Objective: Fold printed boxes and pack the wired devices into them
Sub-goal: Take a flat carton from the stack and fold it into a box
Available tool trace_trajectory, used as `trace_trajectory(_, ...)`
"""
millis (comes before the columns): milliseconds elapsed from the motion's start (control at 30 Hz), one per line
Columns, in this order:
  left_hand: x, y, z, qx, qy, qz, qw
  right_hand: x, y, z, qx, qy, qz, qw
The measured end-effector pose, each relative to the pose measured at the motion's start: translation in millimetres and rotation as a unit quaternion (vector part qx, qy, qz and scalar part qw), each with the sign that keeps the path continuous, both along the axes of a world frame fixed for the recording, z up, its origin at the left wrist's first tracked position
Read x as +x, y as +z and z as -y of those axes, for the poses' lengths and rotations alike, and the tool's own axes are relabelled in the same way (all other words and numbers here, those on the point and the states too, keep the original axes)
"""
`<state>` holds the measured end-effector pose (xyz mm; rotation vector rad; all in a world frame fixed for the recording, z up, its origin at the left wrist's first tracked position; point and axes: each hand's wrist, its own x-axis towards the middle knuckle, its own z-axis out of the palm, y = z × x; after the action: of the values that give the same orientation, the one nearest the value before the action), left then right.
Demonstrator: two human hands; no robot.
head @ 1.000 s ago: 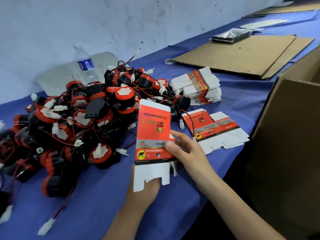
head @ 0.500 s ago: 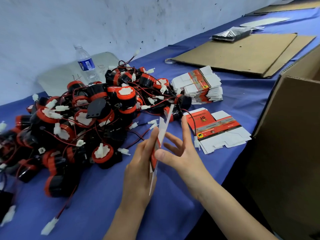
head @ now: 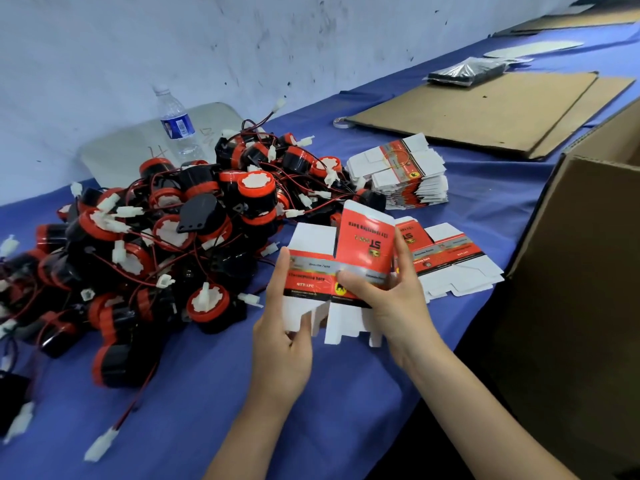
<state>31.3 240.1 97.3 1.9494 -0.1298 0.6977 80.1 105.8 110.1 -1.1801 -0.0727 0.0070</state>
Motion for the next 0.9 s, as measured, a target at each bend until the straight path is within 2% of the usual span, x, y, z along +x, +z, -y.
trace_trajectory(33, -1.9, -0.5, 1.1, -0.020, -0.010, -0.016, 1.000, 2.4, -1.4, 3.3, 0.002, -0.011, -0.005, 1.000)
trace_trajectory(167, -1.4, -5.8, 0.2, -0.010, -0.088, -0.068, 0.994, 11.3, -3.8, 16.5, -0.001, -0.038, -0.005, 0.999)
trace_trajectory(300, -5.5, 0.0, -2.0, -0.057, -0.163, -0.069, 0.982, 18.5, 3.4, 33.6, -0.002, -0.029, -0.015, 0.999)
trace_trajectory(433, -1.1, 4.2, -5.8, -0.175, -0.142, -0.075, 0.971, 18.7, 10.7, 40.3, 0.009, 0.053, -0.039, 0.998)
trace_trajectory(500, -1.0, 5.9, -5.5, -0.204, -0.132, -0.086, 0.966, 16.7, 11.8, 37.5, 0.039, 0.083, -0.053, 0.994)
trace_trajectory(633, -3.2, 11.6, 4.4, -0.183, -0.163, -0.087, 0.966, 7.0, 11.3, 22.7, 0.079, 0.109, -0.080, 0.988)
trace_trajectory(733, 1.5, 11.7, 6.1, -0.182, -0.139, -0.055, 0.972, 1.3, 5.7, 13.1, 0.111, 0.119, -0.084, 0.983)
trace_trajectory(833, -2.9, 4.3, 4.8, -0.065, -0.145, -0.012, 0.987, -3.9, 4.3, 5.7, 0.142, 0.139, -0.092, 0.976)
trace_trajectory(900, -3.8, -1.8, 1.3, -0.010, -0.122, -0.022, 0.992, -7.6, 5.4, 2.6, 0.129, 0.152, -0.104, 0.974)
